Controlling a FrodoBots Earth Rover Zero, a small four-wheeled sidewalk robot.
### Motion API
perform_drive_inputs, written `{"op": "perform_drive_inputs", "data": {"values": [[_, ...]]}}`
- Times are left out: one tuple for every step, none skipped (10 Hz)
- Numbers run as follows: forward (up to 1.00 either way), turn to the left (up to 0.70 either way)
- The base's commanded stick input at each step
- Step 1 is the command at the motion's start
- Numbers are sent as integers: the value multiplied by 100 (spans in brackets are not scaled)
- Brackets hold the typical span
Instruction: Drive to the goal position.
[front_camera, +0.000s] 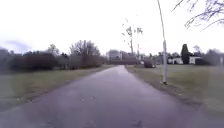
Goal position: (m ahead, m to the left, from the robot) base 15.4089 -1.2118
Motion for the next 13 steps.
{"op": "perform_drive_inputs", "data": {"values": [[100, 0], [100, 0], [100, 0], [100, 0], [100, 0], [100, 0], [100, 0], [100, 0], [100, 0], [100, 0], [100, 0], [100, 0], [100, 0]]}}
